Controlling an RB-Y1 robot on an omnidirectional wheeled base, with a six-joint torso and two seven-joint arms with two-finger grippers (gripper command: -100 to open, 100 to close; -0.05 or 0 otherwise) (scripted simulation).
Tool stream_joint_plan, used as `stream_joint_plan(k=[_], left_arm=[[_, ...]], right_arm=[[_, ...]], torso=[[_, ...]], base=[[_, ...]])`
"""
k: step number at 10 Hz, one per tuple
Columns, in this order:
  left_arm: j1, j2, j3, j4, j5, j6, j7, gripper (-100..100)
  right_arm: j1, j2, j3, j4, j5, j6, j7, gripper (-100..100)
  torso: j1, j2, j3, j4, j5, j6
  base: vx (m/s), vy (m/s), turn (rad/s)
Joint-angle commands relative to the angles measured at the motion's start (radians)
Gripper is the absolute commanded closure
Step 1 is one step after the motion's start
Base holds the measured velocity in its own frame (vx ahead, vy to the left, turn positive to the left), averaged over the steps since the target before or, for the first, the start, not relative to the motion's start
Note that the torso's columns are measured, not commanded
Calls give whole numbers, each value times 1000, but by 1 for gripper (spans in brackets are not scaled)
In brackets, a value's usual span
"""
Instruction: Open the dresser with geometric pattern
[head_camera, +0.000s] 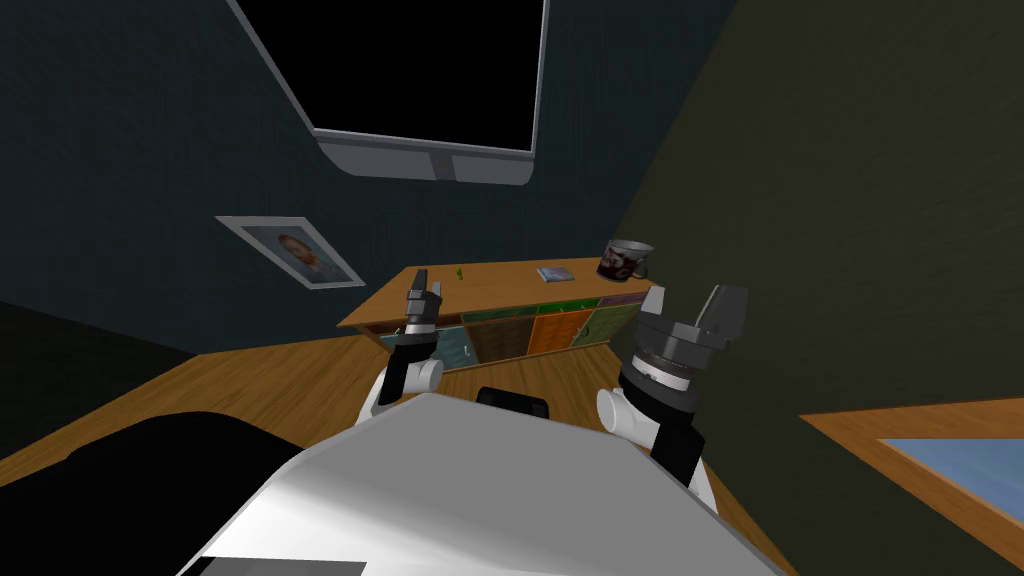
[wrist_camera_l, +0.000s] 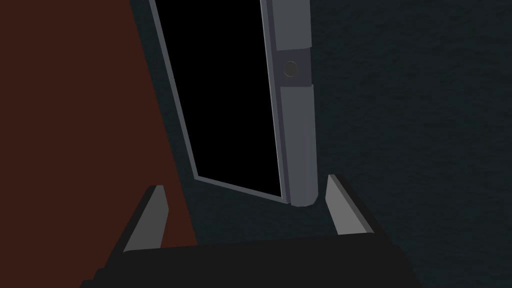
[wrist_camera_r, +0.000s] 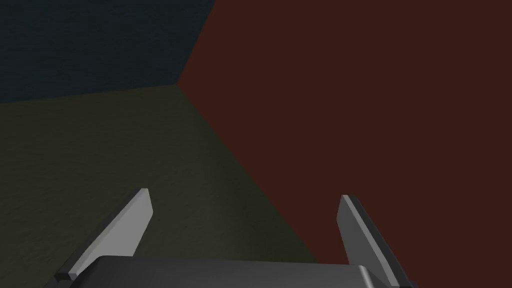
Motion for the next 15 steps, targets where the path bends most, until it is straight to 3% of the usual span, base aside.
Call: stream_joint_plan(k=[1,9,10,12,15], left_arm=[[0,0,0,0,0,0,0,0],[0,0,0,0,0,0,0,0],[-4,41,1,12,1,-9,2,-100],[-12,97,2,41,4,-28,5,-100],[-32,157,6,109,11,-75,14,-100]], right_arm=[[0,0,0,0,0,0,0,0],[0,0,0,0,0,0,0,0],[0,0,0,0,0,0,0,0],[0,0,0,0,0,0,0,0],[0,0,0,0,0,0,0,0]], torso=[[0,40,-82,41,0,0],[0,618,-1234,617,0,0],[0,691,-1382,691,0,0],[0,734,-1471,734,0,0],[0,738,-1476,738,0,0]], base=[[0,0,0],[0,0,0],[11,-7,9],[15,-22,15],[27,-34,22]])
